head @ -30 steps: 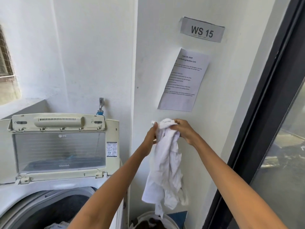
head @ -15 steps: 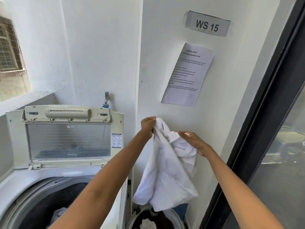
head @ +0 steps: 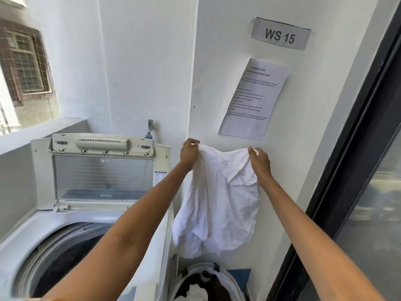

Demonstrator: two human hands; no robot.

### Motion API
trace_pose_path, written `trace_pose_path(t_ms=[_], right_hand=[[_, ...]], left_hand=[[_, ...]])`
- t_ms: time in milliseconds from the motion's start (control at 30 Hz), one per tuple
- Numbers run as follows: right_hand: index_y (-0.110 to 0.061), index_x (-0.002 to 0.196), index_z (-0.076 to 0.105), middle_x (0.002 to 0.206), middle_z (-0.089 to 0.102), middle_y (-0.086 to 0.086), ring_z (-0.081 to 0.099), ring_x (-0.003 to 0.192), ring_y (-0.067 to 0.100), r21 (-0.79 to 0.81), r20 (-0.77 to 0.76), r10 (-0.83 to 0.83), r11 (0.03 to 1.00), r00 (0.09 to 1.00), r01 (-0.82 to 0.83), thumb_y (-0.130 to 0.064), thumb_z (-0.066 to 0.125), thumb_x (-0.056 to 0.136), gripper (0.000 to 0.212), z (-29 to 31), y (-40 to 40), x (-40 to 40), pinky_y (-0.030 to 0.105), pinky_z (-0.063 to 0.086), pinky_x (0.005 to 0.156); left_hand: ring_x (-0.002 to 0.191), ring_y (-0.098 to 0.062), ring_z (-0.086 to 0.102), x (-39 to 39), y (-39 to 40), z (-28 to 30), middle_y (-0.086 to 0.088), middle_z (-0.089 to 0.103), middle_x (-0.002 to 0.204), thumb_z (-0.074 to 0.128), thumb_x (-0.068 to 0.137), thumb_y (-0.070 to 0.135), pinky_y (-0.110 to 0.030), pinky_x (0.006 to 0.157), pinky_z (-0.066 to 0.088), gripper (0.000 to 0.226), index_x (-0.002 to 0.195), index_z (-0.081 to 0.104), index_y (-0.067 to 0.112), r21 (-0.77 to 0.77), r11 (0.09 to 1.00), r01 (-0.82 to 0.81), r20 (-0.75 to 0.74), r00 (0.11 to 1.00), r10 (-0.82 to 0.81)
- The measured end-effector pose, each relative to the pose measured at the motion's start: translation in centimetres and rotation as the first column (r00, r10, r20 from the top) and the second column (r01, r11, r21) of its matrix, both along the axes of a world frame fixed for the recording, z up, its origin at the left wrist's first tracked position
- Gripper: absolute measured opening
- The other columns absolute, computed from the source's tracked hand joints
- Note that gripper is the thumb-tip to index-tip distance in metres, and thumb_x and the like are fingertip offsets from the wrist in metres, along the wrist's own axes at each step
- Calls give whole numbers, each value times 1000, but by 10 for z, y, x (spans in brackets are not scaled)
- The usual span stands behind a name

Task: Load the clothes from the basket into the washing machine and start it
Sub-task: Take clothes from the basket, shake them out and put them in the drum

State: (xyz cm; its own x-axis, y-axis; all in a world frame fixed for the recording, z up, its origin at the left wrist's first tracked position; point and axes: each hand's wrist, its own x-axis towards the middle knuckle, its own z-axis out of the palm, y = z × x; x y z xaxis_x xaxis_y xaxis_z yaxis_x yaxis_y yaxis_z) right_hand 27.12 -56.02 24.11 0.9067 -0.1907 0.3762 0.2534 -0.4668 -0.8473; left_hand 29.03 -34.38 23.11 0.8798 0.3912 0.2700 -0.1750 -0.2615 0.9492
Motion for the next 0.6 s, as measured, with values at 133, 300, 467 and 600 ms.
trace_pose_path(t_ms=[133, 300, 467, 600], right_hand=[[-4, 90, 58, 86, 56, 10, 50, 81, 19, 123, 32, 158, 979, 987, -161, -27, 47, 97, 27, 27, 34, 0, 29, 38, 68], [-5, 92, 60, 83, 55, 6, 51, 77, 17, 137, 85, 242, 958, 966, -252, -23, 47, 96, 22, 55, 66, 1, 30, 42, 72], [-12, 127, 47, 116, 54, 2, 54, 105, 15, 129, 66, 408, 901, 910, -414, -29, 62, 90, 44, 25, 72, 0, 26, 46, 84], [-20, 147, 22, 145, 35, 4, 40, 130, 18, -177, -188, 393, 888, 900, -425, -63, 76, 61, 111, -40, 59, 1, 36, 40, 105]], left_hand=[[96, -12, 52, -16, -10, 23, -1, 59, 110, 46, 98, 22, -9, 71, 41, 20, 109, 60, 13, 138, 931, 337, 0, 940, -340], [76, -7, 54, -27, -7, 39, 6, 58, 86, 61, 87, 48, -17, 65, 43, 37, 100, 59, 13, 332, 728, 600, -268, 800, -537], [67, -21, 60, -12, -12, 23, -10, 62, 78, 68, 81, 37, -22, 49, 46, 35, 90, 64, 3, 136, 946, 295, -63, 955, -289], [74, -23, 58, -4, -26, 20, -13, 60, 86, 59, 92, 26, -24, 51, 45, 29, 107, 60, 0, -441, 891, 105, 0, 993, -117]])
